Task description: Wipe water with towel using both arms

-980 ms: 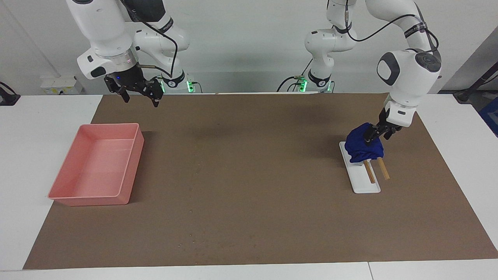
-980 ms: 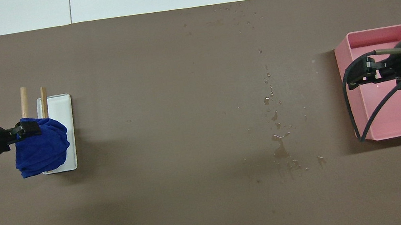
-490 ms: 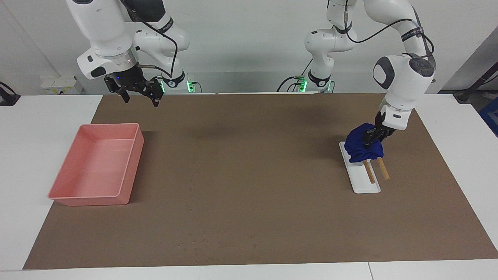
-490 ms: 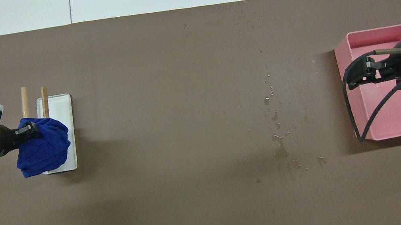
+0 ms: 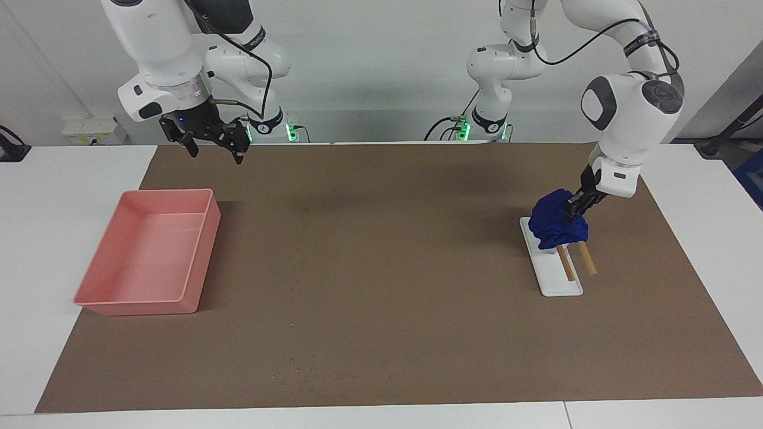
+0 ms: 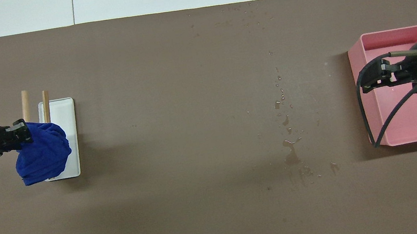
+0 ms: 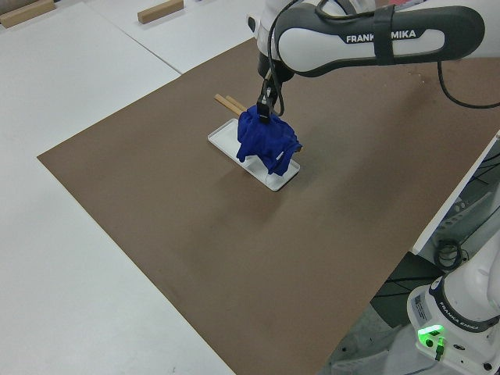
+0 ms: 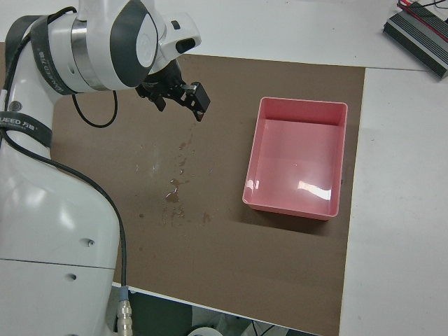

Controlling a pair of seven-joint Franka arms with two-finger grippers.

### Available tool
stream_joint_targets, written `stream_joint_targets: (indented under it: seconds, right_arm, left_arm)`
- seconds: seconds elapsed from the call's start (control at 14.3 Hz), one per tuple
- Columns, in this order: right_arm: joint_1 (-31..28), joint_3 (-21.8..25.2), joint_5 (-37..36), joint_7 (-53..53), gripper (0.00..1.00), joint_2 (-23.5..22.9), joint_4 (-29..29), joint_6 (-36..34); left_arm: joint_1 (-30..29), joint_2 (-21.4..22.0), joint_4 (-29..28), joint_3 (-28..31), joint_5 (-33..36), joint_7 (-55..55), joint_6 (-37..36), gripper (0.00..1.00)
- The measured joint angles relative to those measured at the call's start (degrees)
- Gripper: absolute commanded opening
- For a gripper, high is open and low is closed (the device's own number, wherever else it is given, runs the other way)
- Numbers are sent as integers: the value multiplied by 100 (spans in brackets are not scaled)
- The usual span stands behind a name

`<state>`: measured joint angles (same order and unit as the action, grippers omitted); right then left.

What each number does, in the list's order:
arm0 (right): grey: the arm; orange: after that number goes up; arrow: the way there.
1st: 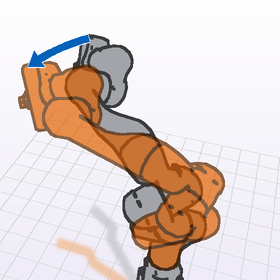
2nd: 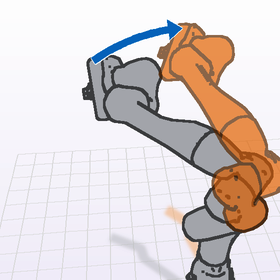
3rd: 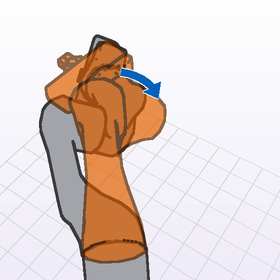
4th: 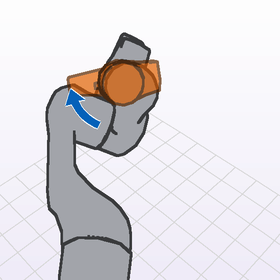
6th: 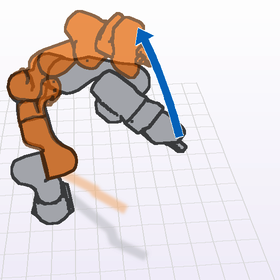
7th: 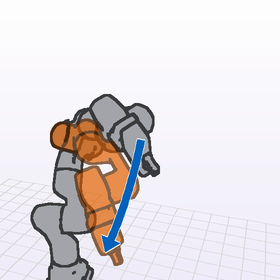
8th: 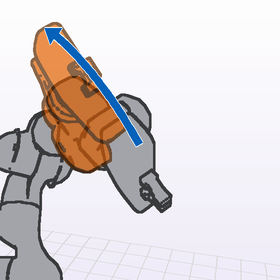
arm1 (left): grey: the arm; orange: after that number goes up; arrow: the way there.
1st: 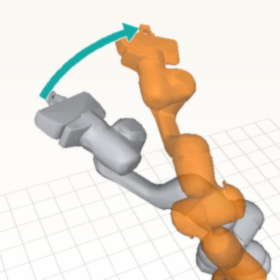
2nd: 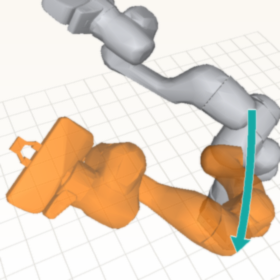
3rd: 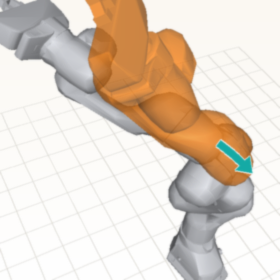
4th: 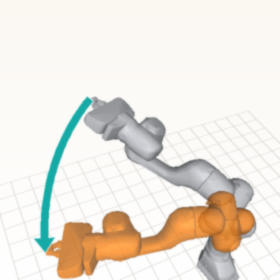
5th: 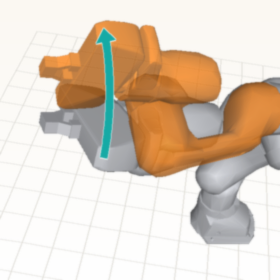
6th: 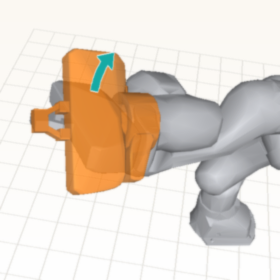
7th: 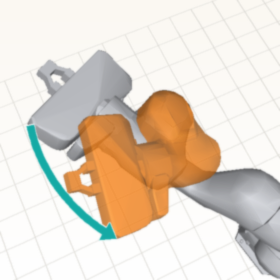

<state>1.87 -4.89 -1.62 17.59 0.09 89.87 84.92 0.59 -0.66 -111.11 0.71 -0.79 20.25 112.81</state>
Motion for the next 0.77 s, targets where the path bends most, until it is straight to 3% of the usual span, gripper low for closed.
stream_joint_targets:
  seconds: [0.42, 0.77]
  right_arm:
    - [0, 0, 0, 0, 100, 0, 0, 0]
    - [0, 0, 0, 0, 100, 0, 0, 0]
  left_arm:
    - [57, -12, 1380, 32, -5, 75, -1646, 0]
    - [63, 29, 1785, -16, -7, 143, -2256, 0]
